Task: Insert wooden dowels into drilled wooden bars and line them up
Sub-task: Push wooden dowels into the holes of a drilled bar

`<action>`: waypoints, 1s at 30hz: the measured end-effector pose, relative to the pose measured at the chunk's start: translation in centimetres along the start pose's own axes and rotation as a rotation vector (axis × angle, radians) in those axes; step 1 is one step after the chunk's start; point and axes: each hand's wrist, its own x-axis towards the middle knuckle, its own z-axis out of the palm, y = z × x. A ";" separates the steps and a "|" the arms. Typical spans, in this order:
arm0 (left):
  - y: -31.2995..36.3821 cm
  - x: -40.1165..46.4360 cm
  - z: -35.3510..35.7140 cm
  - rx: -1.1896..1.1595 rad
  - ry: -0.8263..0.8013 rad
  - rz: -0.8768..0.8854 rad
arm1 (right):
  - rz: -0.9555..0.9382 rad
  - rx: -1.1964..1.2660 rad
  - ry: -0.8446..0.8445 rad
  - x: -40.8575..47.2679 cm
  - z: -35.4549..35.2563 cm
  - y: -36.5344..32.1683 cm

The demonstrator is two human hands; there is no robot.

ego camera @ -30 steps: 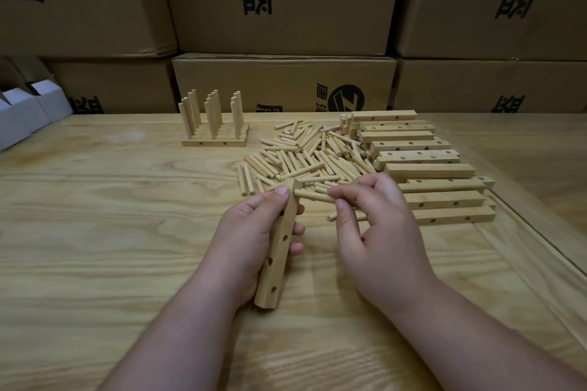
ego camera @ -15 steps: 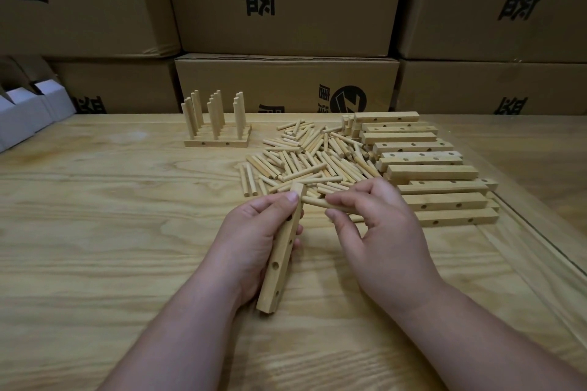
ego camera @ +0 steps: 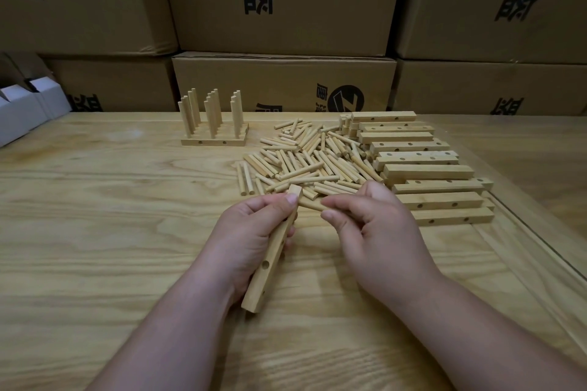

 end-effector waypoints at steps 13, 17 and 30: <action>0.2 -0.7 0.5 0.081 -0.065 -0.001 | -0.083 -0.117 -0.144 0.6 -0.4 0.1; 0.1 -0.5 0.5 0.077 -0.064 0.010 | -0.050 -0.076 -0.165 0.6 0.1 0.2; -0.4 -0.6 0.4 0.151 -0.105 0.061 | 0.466 0.446 -0.302 0.6 -0.5 0.2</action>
